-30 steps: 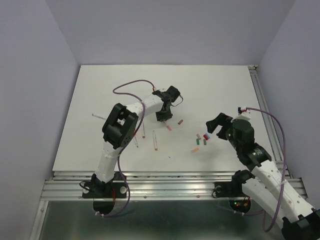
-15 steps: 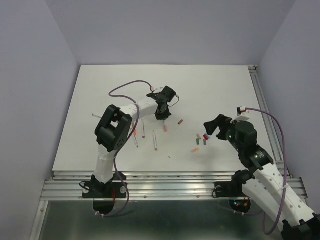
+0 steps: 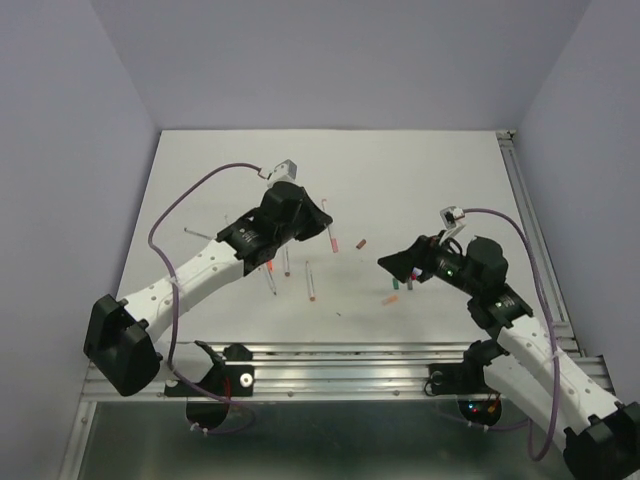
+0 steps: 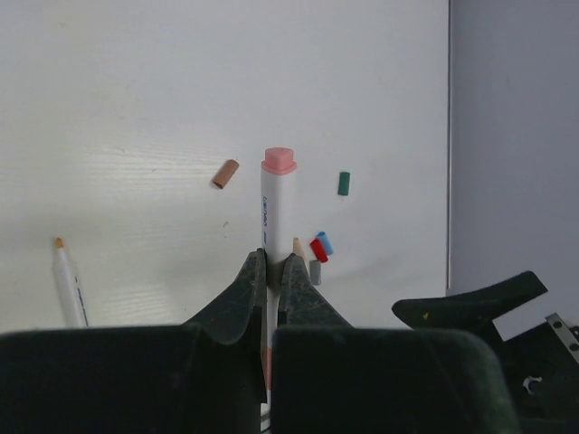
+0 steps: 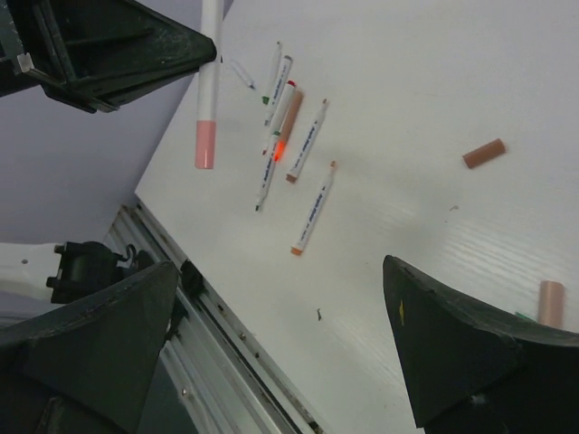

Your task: Open the pen caps

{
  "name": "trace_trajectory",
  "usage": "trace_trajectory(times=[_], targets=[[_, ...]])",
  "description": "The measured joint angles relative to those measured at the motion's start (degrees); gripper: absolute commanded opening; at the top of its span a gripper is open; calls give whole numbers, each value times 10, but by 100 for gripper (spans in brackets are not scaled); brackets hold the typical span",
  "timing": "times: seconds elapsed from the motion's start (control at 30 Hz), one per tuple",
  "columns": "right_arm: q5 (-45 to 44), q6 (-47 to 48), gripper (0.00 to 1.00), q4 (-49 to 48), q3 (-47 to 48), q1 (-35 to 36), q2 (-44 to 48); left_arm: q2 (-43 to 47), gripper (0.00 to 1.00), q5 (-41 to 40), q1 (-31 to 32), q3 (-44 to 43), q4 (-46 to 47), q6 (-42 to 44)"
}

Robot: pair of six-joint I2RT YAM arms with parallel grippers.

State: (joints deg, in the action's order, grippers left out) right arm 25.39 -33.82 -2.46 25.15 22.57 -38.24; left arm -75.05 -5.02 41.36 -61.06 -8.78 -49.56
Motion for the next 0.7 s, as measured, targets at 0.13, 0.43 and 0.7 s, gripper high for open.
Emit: trace_trajectory(times=[0.13, 0.43, 0.7], targets=[[37, -23, 100, -71, 0, 25, -63, 16, 0, -13, 22, 19, 10, -15], [-2, -30, 75, -152, 60, 158, -202, 17, 0, -30, 56, 23, 35, -36], [-32, -52, 57, -199, 66, 162, -245, 22, 0, -36, 62, 38, 46, -50]])
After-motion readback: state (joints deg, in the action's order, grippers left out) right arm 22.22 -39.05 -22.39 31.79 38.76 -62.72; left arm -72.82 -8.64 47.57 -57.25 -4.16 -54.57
